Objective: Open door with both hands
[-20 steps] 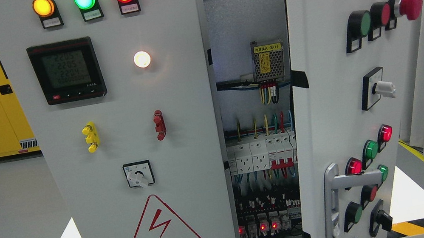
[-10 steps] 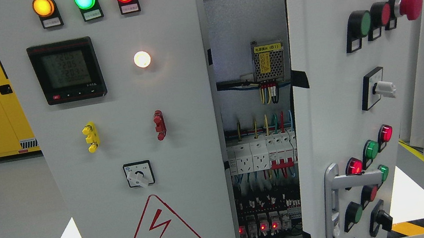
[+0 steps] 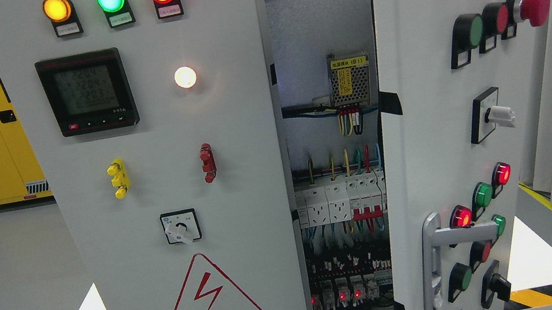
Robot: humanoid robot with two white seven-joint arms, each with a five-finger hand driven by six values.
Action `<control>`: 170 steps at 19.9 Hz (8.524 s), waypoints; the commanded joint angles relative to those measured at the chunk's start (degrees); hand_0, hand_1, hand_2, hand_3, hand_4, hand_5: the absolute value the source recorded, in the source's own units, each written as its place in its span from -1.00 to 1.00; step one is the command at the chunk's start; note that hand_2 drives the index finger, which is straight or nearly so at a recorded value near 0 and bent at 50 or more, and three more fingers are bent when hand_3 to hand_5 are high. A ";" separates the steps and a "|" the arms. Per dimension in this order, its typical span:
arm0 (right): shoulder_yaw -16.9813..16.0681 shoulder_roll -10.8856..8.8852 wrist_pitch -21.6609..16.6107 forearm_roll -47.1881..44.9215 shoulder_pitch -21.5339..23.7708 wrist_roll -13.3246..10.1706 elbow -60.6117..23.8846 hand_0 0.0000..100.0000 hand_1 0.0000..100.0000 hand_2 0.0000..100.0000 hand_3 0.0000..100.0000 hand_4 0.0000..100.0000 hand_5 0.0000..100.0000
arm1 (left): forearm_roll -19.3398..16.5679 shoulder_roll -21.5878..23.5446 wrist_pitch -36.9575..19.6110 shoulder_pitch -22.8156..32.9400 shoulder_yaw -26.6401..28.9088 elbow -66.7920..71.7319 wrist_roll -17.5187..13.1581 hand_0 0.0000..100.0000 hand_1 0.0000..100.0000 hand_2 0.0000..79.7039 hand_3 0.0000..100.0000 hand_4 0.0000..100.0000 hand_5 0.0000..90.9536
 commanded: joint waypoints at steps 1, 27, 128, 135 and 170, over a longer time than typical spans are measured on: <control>-0.01 -0.06 0.03 -0.01 0.97 -0.27 0.10 -1.00 0.00 -0.92 -1.00 -1.00 -1.00 | 1.36 13.54 -0.07 4.47 1.72 -45.11 -0.49 -0.76 0.11 -1.00 -1.00 -1.00 -1.00; -0.01 -0.06 0.03 -0.01 0.97 -0.27 0.10 -1.00 0.00 -0.92 -1.00 -1.00 -1.00 | 46.89 31.93 27.09 -45.95 -20.67 -59.03 -14.03 -0.76 0.11 -1.00 -1.00 -1.00 -1.00; 2.18 0.03 0.03 0.07 1.58 -0.27 0.10 -1.00 0.00 -0.92 -1.00 -1.00 -1.00 | 40.74 -24.06 45.99 -90.46 -40.65 -34.06 4.60 -0.76 0.11 -1.00 -1.00 -1.00 -1.00; 2.54 0.03 0.03 0.07 1.58 -0.27 0.10 -1.00 0.00 -0.92 -1.00 -1.00 -1.00 | 35.65 -22.75 49.41 -87.38 -29.94 -35.12 4.60 -0.76 0.11 -1.00 -1.00 -1.00 -1.00; 2.45 0.03 0.03 0.07 1.50 -0.27 0.10 -1.00 0.00 -0.92 -1.00 -1.00 -1.00 | 16.48 -6.05 27.36 -0.89 -1.38 -39.28 7.94 -0.76 0.11 -1.00 -1.00 -1.00 -1.00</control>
